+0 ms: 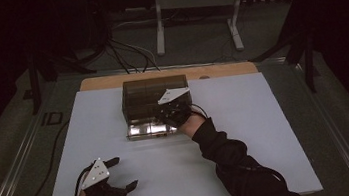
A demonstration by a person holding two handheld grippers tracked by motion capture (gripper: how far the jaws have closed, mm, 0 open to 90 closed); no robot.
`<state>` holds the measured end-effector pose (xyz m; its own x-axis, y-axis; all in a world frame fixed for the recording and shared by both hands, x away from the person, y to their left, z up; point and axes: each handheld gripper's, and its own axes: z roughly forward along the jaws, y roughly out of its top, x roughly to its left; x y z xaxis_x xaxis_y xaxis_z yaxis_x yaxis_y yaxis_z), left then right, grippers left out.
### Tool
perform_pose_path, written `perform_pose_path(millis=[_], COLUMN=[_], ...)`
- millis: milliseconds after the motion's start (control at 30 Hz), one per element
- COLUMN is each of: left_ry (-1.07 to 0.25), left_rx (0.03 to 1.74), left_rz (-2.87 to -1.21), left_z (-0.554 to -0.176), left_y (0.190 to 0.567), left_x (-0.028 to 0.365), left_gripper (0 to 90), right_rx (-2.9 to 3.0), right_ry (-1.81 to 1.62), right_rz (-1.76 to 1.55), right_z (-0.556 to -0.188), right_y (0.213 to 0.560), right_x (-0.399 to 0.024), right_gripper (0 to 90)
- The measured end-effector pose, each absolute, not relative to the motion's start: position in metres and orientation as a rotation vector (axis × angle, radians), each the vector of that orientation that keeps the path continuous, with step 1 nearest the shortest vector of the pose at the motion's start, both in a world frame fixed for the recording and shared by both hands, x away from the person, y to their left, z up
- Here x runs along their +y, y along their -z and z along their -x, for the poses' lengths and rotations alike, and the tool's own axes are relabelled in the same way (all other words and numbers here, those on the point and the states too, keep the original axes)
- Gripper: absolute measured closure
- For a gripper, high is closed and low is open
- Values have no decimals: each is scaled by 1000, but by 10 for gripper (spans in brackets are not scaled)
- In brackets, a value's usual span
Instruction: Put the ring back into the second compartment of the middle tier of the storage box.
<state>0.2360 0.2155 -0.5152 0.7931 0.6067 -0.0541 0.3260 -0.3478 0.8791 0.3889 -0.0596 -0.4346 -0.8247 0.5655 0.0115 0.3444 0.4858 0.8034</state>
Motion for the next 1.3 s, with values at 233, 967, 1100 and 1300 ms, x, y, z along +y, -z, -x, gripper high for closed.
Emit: perform_pose_path(millis=[233,967,1100,1300], left_ry=[-341,-341,-345,-340], left_rx=[701,703,701,696], left_rz=[-1957,-1959,-1949,-1942], left_z=[-236,-236,-237,-237], left_y=[515,515,514,512], left_x=[216,215,215,212], left_gripper=[8,8,8,8], right_rx=[2483,2466,2457,2450], right_ry=[-1241,-1306,-1334,-1370], right_rz=[-810,-858,-855,-859], right_z=[-392,-397,-395,-393], right_y=[444,445,441,434], right_x=[-60,-65,-68,-73], right_gripper=[875,480,342,154])
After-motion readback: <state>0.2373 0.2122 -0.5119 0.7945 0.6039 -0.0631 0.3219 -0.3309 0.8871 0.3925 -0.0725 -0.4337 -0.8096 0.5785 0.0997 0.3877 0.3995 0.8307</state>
